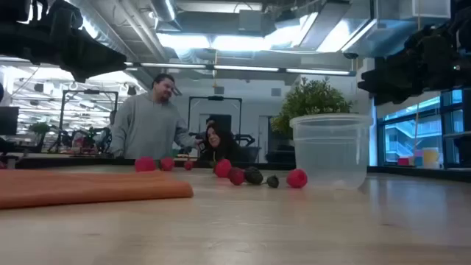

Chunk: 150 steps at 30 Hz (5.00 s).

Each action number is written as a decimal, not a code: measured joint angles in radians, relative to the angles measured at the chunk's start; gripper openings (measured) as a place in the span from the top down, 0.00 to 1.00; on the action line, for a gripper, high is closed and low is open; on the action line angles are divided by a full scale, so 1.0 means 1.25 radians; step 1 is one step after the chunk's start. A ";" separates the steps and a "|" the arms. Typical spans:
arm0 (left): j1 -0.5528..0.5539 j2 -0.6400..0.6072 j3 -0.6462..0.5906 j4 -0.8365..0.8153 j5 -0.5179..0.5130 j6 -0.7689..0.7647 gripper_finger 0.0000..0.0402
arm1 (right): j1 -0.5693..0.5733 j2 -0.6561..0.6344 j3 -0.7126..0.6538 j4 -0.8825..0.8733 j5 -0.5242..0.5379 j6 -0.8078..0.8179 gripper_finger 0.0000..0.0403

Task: Pick and placing Produce into tupperware

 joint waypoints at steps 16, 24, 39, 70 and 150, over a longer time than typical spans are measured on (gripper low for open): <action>0.000 0.000 0.000 0.000 0.000 0.000 0.62 | 0.000 0.000 0.000 0.000 0.000 0.000 0.45; 0.000 0.000 0.000 0.000 0.000 0.000 0.62 | 0.000 0.000 0.000 0.000 0.000 0.000 0.45; 0.000 0.000 0.000 0.000 0.000 0.000 0.62 | 0.000 0.000 0.000 0.000 0.000 0.000 0.45; 0.000 0.000 0.000 0.000 0.000 0.000 0.62 | 0.000 0.000 0.000 0.020 0.000 0.017 0.45; 0.000 0.000 0.000 0.000 -0.012 0.000 0.62 | 0.143 1.415 1.099 -0.264 -0.129 -0.208 0.14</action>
